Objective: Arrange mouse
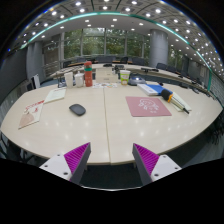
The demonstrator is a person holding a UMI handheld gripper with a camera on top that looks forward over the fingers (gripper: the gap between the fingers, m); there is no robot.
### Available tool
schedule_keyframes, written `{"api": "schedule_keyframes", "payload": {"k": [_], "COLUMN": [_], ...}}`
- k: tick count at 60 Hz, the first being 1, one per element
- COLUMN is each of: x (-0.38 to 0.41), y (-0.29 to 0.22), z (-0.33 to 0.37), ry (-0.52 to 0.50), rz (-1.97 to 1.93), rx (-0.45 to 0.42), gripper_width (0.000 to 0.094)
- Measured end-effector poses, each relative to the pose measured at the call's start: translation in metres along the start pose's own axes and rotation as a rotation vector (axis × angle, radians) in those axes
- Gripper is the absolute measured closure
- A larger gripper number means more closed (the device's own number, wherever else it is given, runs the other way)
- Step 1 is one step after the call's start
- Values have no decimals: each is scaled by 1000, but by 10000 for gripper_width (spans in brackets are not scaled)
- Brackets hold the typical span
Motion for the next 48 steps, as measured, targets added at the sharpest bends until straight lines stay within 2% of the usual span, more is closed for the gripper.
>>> {"api": "schedule_keyframes", "payload": {"k": [9, 19, 30, 43, 48], "x": [81, 140, 164, 172, 175], "y": [-23, -53, -79, -104, -110], "z": [-77, -158, -221, -263, -276], "ry": [-77, -88, -72, -70, -74], "rz": [18, 43, 82, 119, 124], "rx": [-15, -19, -14, -15, -16], "gripper_width": [79, 78, 78, 85, 116]}}
Point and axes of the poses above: the point between the fingertips, and its own axes, seen from behind it with the camera up: x to the left, y down, z backward, against the way the camera looks, the point moved 3 cm from there along z, backward, against the way the camera looks, and after that the axes turned 3 degrees about -x, right-handed, at the moved point
